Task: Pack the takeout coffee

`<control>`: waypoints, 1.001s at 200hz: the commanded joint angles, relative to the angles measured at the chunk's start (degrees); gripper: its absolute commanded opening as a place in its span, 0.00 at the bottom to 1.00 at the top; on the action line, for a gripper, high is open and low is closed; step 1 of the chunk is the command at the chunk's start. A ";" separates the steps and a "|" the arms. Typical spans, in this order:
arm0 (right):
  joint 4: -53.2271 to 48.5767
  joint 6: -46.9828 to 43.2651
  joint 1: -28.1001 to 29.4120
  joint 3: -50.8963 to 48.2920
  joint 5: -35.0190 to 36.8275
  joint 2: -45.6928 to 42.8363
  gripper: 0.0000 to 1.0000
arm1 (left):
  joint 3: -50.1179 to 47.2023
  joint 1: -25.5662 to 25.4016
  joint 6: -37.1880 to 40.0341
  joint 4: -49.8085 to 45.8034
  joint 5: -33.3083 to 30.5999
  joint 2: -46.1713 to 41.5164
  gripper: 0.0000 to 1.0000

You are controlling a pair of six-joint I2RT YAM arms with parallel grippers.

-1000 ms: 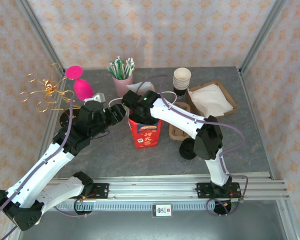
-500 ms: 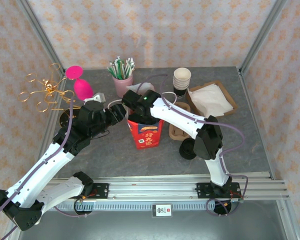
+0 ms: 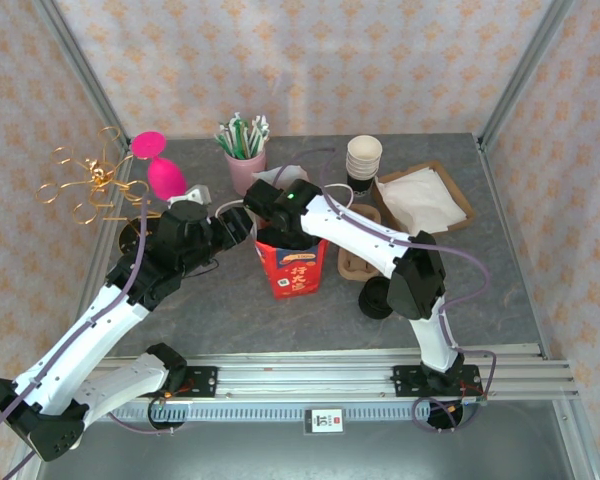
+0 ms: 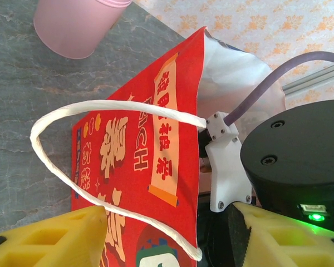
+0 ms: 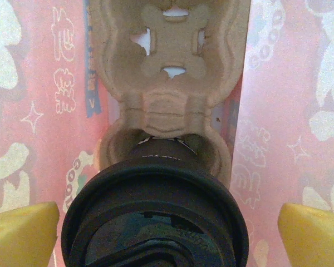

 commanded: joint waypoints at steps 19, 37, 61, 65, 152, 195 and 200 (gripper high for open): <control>-2.14 0.81 0.13 2.49 2.86 0.51 1.00 | 1.91 0.43 1.97 -1.02 0.01 0.00 0.64; -2.46 0.85 0.18 2.56 2.89 0.48 1.00 | 1.96 0.50 2.28 -1.16 -0.03 0.00 0.65; -2.52 0.88 0.18 2.50 2.94 0.28 1.00 | 2.68 0.66 2.83 -1.80 -0.47 0.35 0.67; -2.56 0.84 0.18 2.53 2.94 0.18 1.00 | 2.67 0.66 2.85 -1.81 -0.39 0.36 0.67; -3.60 0.78 0.20 4.44 2.79 -0.14 0.99 | 2.33 0.81 2.68 -1.36 -0.16 0.71 0.68; -4.23 0.79 0.18 5.95 2.46 -0.21 0.96 | 2.38 0.88 2.68 -1.11 0.14 0.86 0.68; -4.23 0.75 0.20 6.08 2.42 -0.24 0.95 | 2.39 0.92 2.68 -1.05 0.14 0.88 0.68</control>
